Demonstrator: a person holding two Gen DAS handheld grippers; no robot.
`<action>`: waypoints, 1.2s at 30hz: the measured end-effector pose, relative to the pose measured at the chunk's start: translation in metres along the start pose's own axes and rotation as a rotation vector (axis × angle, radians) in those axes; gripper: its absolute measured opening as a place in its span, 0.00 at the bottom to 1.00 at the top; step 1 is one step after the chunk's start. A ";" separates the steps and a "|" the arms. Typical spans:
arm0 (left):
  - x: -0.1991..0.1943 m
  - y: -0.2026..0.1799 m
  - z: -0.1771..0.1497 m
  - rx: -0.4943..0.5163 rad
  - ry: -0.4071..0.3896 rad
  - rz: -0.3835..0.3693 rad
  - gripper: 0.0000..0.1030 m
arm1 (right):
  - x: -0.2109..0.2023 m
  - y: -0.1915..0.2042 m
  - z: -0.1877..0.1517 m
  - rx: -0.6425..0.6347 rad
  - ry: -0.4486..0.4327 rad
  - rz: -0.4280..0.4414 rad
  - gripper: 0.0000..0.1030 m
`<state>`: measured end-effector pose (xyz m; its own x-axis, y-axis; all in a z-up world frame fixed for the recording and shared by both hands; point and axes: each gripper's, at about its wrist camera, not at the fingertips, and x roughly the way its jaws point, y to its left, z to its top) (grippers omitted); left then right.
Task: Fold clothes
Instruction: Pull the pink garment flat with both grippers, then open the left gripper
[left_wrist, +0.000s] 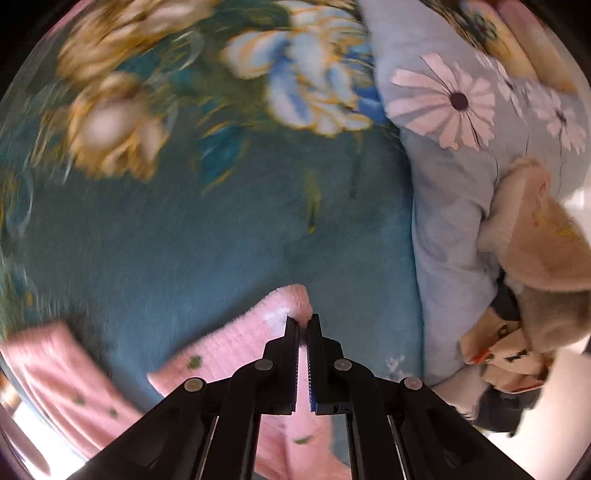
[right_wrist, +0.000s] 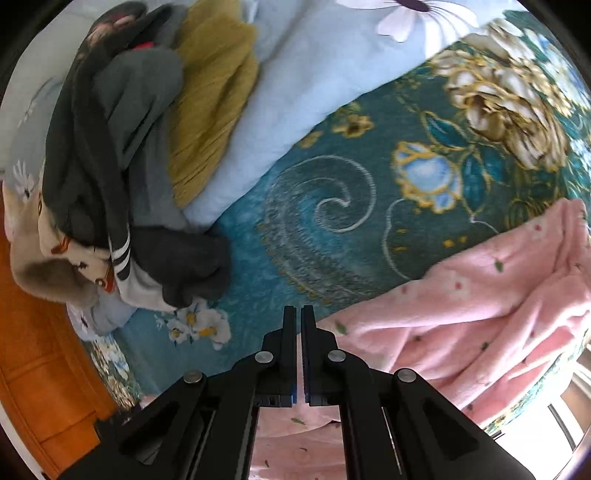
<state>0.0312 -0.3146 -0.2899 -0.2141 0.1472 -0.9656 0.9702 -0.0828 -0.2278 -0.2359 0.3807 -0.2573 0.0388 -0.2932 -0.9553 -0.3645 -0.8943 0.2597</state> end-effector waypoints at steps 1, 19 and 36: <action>0.004 -0.007 0.005 0.039 -0.001 0.028 0.04 | 0.001 0.002 -0.001 -0.010 0.004 -0.003 0.02; 0.013 0.118 -0.059 -0.040 0.032 -0.022 0.61 | -0.020 -0.036 -0.032 0.006 0.009 -0.063 0.02; -0.046 0.138 -0.014 0.092 -0.153 0.175 0.07 | -0.055 -0.043 -0.066 0.002 -0.027 -0.049 0.02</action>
<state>0.1767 -0.3193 -0.2749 -0.0649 -0.0276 -0.9975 0.9810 -0.1847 -0.0587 -0.1615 0.4126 -0.2065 0.0314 -0.2401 -0.9702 -0.3643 -0.9067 0.2125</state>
